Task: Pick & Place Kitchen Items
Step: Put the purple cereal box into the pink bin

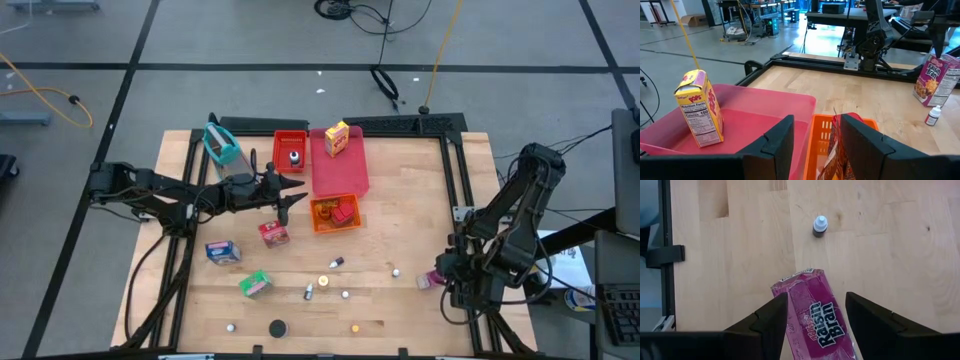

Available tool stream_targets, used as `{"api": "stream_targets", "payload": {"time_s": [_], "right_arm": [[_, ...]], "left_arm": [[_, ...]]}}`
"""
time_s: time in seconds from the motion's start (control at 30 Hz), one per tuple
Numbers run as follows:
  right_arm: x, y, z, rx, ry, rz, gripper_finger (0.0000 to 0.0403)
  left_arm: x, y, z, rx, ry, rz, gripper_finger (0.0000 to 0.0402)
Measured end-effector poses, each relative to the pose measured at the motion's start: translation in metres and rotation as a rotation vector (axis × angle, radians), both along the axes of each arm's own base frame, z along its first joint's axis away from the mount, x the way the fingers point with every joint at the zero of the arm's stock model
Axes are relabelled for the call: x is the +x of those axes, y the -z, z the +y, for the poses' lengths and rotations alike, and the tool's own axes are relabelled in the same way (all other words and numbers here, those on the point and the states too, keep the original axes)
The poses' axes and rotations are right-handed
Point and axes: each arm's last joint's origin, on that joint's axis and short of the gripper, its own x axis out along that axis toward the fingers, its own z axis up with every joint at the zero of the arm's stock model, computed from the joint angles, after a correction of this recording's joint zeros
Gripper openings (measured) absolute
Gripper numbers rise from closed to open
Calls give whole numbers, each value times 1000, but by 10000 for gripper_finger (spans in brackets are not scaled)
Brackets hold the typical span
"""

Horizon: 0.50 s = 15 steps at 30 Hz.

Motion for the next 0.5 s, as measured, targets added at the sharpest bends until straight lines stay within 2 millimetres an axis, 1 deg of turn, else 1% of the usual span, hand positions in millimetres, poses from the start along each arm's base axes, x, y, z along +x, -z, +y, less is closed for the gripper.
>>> {"api": "stream_targets", "payload": {"time_s": [0.1,0.27,0.5], "right_arm": [[0,2,0,5,16,1,194],[-1,13,-2,-7,26,6,194],[-1,18,-2,10,58,8,188]], "left_arm": [[0,0,0,0,0,0,164],[0,0,0,0,0,-1,163],[0,0,0,0,0,-1,163]]}}
